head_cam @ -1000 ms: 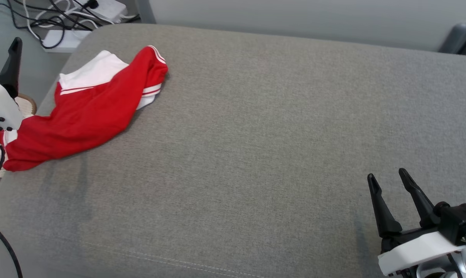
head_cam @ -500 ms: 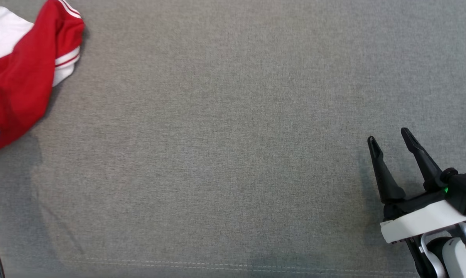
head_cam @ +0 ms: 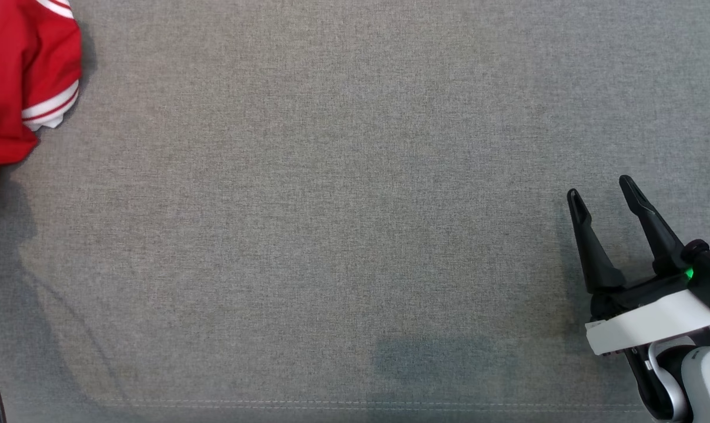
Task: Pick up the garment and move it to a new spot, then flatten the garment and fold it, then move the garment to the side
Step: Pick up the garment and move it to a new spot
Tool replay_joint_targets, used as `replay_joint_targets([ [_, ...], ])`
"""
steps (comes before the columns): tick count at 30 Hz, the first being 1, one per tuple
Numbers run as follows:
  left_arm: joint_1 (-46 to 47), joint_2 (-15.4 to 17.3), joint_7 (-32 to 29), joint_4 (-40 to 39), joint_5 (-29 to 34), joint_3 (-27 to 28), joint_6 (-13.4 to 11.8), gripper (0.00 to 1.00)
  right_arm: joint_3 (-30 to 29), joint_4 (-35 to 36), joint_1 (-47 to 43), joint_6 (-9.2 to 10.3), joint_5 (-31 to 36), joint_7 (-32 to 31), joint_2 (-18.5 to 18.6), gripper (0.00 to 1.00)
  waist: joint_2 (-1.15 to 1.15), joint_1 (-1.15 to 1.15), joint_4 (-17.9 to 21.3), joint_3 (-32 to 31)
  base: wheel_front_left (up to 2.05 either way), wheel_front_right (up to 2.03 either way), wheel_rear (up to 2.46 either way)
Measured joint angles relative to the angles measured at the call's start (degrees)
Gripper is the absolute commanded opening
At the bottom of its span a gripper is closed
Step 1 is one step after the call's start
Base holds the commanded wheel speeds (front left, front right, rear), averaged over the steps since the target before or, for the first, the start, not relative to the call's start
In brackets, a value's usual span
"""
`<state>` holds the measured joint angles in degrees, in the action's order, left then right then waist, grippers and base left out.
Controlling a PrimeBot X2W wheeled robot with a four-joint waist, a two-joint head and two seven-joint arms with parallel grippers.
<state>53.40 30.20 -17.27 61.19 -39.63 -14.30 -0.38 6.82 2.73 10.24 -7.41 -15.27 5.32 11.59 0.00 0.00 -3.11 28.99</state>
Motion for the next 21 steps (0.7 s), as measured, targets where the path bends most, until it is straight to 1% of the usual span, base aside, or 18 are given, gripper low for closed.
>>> replay_joint_targets([
  [3,0.00,-0.09,1.40,0.49,0.65,-0.53,-0.77,0.00,-0.25,-0.05,0.00,0.00,-0.40,0.18,0.02,1.00,0.00,0.00,-0.08,-0.63,0.00,0.00,0.00],
  [5,0.01,0.12,2.99,0.64,1.18,-0.82,-0.78,0.00,-0.58,-0.10,0.00,0.00,-0.40,0.26,0.02,1.00,0.00,0.00,-0.19,-1.13,0.00,0.00,0.00],
  [10,2.09,1.55,9.05,0.62,1.66,-0.70,-0.59,0.00,-1.07,-0.26,-0.04,0.00,-0.40,0.58,-0.13,1.00,0.00,0.00,-0.65,-2.74,0.00,0.00,0.00],
  [14,3.92,2.75,15.26,0.13,2.03,-0.43,0.66,0.00,-1.12,-0.75,-0.27,0.00,-0.40,0.59,-0.56,1.00,0.00,0.00,-1.04,-4.44,0.00,0.00,0.00],
  [21,4.17,2.66,24.70,-2.10,2.18,0.24,2.61,0.00,-1.31,-1.78,-1.72,0.00,-0.49,0.96,-1.86,1.00,0.00,0.00,-1.50,-8.11,0.00,0.00,0.00],
])
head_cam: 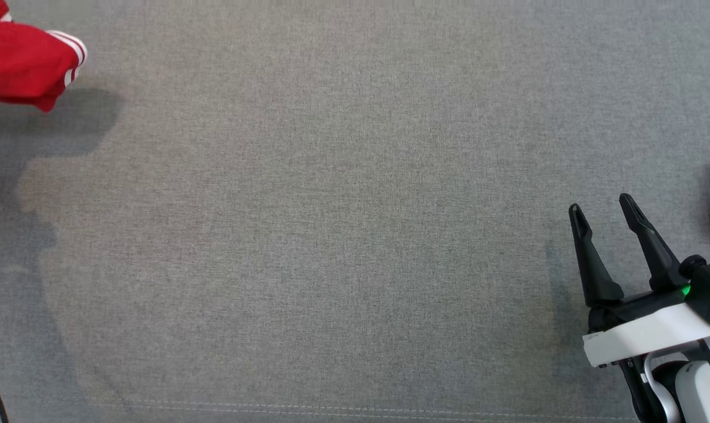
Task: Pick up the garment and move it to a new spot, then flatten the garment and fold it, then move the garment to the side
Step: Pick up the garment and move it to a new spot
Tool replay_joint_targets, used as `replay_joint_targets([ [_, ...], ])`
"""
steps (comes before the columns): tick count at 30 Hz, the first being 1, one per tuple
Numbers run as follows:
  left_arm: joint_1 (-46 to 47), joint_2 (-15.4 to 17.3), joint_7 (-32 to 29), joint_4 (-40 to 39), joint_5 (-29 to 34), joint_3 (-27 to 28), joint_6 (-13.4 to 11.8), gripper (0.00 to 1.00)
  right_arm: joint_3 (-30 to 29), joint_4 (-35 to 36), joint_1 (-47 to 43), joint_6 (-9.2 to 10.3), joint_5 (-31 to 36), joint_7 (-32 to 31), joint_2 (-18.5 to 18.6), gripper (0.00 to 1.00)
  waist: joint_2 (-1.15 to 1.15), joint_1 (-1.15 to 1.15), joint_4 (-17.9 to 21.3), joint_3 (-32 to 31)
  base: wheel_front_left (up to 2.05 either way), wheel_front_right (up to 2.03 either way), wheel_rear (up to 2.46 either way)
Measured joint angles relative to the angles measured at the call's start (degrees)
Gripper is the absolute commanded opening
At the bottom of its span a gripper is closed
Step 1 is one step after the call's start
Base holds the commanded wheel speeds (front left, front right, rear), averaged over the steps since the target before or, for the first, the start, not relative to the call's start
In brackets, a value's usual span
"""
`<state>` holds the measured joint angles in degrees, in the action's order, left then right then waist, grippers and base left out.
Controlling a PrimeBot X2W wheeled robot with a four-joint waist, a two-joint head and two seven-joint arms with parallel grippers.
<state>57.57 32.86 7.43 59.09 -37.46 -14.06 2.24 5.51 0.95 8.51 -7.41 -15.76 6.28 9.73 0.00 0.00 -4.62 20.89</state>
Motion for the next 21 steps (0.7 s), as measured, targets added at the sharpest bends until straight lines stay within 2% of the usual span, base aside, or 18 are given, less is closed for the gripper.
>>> replay_joint_targets([
  [6,-5.41,-3.01,3.93,-6.87,0.07,-0.85,0.20,0.00,-1.45,-0.08,-1.47,0.00,-0.38,0.16,-0.76,1.00,0.00,0.00,-0.01,-2.50,0.00,0.00,0.00],
  [9,-11.94,-6.03,4.46,-13.35,0.19,-2.21,-1.54,0.00,-1.71,-0.08,-2.35,0.00,-0.38,0.23,-1.37,1.00,0.00,0.00,0.52,-3.26,0.00,0.00,0.00],
  [14,-25.03,-10.94,3.11,-29.61,1.12,-6.46,-7.62,0.00,-2.78,-0.08,-3.57,0.00,-0.36,0.32,-2.35,1.00,0.00,0.00,2.30,-4.25,0.00,0.00,0.00],
  [16,-29.97,-12.17,0.93,-37.53,2.99,-9.00,-11.28,0.00,-3.00,-0.09,-3.97,0.00,-0.35,0.34,-2.65,1.00,0.00,0.00,3.30,-4.68,0.00,0.00,0.00],
  [21,-36.60,-12.15,-5.26,-54.54,5.81,-14.17,-16.18,0.00,-2.99,-0.10,-4.48,0.00,-0.33,0.56,-3.68,1.00,0.00,0.00,6.44,-5.37,0.00,0.00,0.00],
])
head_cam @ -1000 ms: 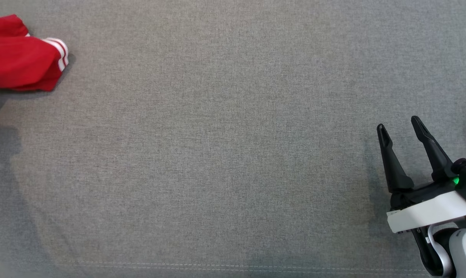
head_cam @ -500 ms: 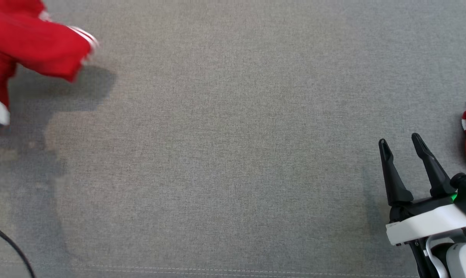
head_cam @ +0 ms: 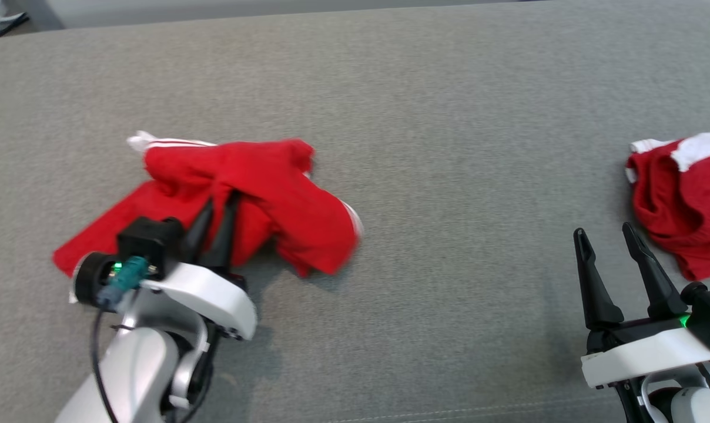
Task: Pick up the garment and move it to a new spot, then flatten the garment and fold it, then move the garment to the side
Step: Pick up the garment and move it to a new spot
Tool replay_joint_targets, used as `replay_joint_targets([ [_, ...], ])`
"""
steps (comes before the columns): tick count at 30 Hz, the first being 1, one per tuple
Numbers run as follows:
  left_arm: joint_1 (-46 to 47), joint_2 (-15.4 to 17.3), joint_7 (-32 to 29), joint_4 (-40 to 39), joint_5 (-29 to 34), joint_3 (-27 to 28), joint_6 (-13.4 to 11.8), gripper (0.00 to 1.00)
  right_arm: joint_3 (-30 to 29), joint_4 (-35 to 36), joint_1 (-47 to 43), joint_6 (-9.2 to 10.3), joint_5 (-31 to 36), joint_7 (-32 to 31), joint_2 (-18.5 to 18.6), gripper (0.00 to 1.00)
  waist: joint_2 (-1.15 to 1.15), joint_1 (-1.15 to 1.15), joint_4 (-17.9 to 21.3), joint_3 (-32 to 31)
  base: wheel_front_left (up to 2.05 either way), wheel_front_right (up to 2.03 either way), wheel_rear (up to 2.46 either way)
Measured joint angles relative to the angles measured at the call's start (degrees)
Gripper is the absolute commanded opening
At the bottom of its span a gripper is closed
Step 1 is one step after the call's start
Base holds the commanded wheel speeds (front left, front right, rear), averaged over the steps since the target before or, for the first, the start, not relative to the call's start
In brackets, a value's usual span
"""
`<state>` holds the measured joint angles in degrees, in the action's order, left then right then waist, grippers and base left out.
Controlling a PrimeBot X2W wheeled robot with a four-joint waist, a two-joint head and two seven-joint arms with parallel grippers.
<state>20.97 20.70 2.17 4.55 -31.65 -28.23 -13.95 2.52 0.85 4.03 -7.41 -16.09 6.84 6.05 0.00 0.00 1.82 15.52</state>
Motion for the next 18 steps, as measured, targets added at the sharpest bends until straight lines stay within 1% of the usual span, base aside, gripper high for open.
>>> replay_joint_targets([
  [3,-0.64,0.05,-3.67,-6.69,1.99,-3.12,-1.48,0.00,0.21,-0.05,0.04,0.00,0.00,0.35,-0.42,1.00,0.00,0.00,2.44,-0.14,0.00,0.00,0.00],
  [5,-0.60,0.22,-5.76,-9.28,2.87,-4.72,-1.52,0.00,0.30,-0.27,0.05,0.00,-0.01,0.83,-0.68,1.00,0.00,0.00,4.23,-0.14,0.00,0.00,0.00],
  [7,-0.54,0.22,-7.55,-10.22,3.35,-6.05,-1.51,0.00,0.48,-0.83,0.07,0.00,-0.04,1.26,-1.05,1.00,0.00,0.00,6.11,-0.10,0.00,0.00,0.00],
  [11,0.73,-0.14,-9.80,-9.09,3.93,-8.10,-0.91,0.00,0.55,-2.22,0.07,0.00,-0.35,2.27,-1.96,1.00,0.00,0.00,9.93,0.16,0.00,0.00,0.00],
  [16,1.33,-1.44,-10.38,-3.54,2.77,-8.96,0.36,0.00,0.90,-4.00,0.06,0.00,-1.31,3.36,-2.52,1.00,0.00,0.00,13.94,0.50,0.00,0.00,0.00],
  [17,1.33,-1.76,-10.06,-2.63,2.72,-9.11,0.55,0.19,0.87,-4.21,0.06,0.00,-1.41,3.64,-2.59,1.00,0.00,0.00,14.47,0.53,0.00,0.00,0.00],
  [18,1.34,-1.86,-9.58,-1.79,2.74,-9.23,0.80,0.84,0.86,-4.48,0.07,0.00,-1.64,3.79,-2.61,1.00,0.00,0.00,14.83,0.54,0.00,0.00,0.00],
])
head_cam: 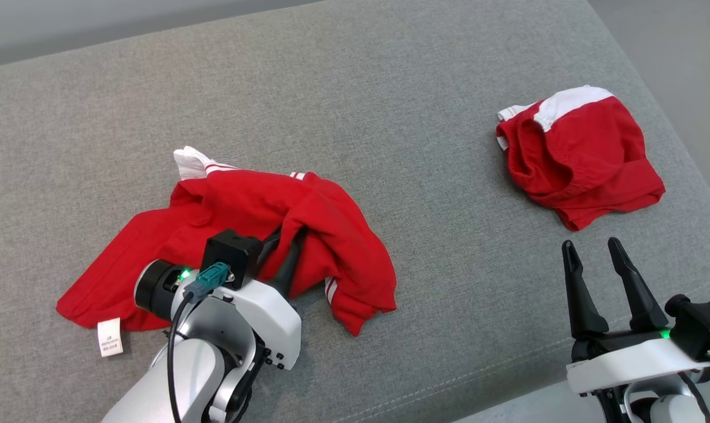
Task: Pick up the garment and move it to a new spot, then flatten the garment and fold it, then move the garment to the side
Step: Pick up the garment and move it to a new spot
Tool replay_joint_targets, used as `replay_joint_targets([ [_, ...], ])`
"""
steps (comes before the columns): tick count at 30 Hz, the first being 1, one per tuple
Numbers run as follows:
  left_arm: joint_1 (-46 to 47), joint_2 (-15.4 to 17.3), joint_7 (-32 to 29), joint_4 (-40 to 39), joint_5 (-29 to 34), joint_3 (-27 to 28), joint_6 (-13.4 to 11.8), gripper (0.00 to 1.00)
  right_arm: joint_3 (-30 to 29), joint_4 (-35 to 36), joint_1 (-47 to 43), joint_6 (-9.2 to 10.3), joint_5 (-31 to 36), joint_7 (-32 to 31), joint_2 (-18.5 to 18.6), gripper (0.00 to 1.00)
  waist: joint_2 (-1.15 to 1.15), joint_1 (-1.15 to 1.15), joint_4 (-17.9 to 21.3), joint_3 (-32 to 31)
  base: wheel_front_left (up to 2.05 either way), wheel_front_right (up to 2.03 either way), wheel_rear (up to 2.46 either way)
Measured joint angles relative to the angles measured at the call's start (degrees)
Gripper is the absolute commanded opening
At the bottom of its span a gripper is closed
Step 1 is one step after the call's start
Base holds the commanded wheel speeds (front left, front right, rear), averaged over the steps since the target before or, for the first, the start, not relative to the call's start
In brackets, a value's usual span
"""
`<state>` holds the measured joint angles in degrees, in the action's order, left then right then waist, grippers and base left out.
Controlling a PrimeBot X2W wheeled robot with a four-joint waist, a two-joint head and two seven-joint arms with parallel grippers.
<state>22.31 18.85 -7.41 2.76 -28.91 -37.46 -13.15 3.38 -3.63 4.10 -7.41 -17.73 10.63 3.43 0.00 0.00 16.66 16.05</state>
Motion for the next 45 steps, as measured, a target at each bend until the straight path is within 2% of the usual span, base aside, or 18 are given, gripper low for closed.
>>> replay_joint_targets([
  [1,0.00,-0.07,0.29,0.74,-0.12,-0.10,0.25,1.00,-0.03,-0.40,0.00,0.00,-0.02,0.00,-0.01,1.00,0.00,0.00,0.21,-0.06,0.00,0.00,0.00],
  [4,0.14,-0.42,1.69,1.75,-0.80,-0.30,1.56,1.00,-0.60,-0.92,0.00,0.00,-0.01,0.11,-0.18,1.00,0.00,0.00,-0.20,-0.76,0.00,0.00,0.00],
  [11,0.21,0.33,3.56,-1.47,-1.02,0.49,1.80,1.00,-0.99,-0.90,0.00,0.00,0.10,0.52,-0.09,1.00,0.00,0.00,-2.65,-2.05,0.00,0.00,0.00],
  [14,-0.70,2.09,4.63,-4.92,-1.02,2.89,-0.05,1.00,-1.00,-0.80,-0.01,0.00,0.32,0.49,0.29,1.00,0.00,0.00,-4.28,-2.77,0.00,0.00,0.00],
  [20,-6.84,6.66,7.23,-11.33,-2.19,10.89,-5.94,1.00,-1.12,-0.47,-0.03,0.00,0.67,-0.05,1.24,1.00,0.00,0.00,-8.18,-4.03,0.00,0.00,0.00],
  [26,-14.90,8.68,11.07,-13.86,-6.20,19.07,-9.50,1.00,-1.31,-0.33,-0.35,0.00,1.08,-0.65,2.01,1.00,0.00,0.00,-12.23,-5.54,0.00,0.00,0.00],
  [34,-24.67,9.29,17.62,-12.35,-10.10,26.02,-9.78,1.00,-1.66,-0.42,-3.27,0.00,1.18,-2.04,2.32,1.00,0.00,0.00,-15.35,-9.55,0.00,0.00,0.00],
  [39,-28.88,9.32,19.36,-10.90,-10.56,27.02,-8.14,1.00,-2.22,-0.86,-5.61,0.00,1.72,-2.58,2.72,1.00,0.00,0.00,-16.39,-12.17,0.00,0.00,0.00],
  [45,-33.09,9.22,20.20,-10.40,-10.63,27.76,-7.59,1.00,-2.15,-1.18,-8.22,0.00,1.74,-3.58,2.80,1.00,0.00,0.00,-16.25,-15.10,0.00,0.00,0.00],
])
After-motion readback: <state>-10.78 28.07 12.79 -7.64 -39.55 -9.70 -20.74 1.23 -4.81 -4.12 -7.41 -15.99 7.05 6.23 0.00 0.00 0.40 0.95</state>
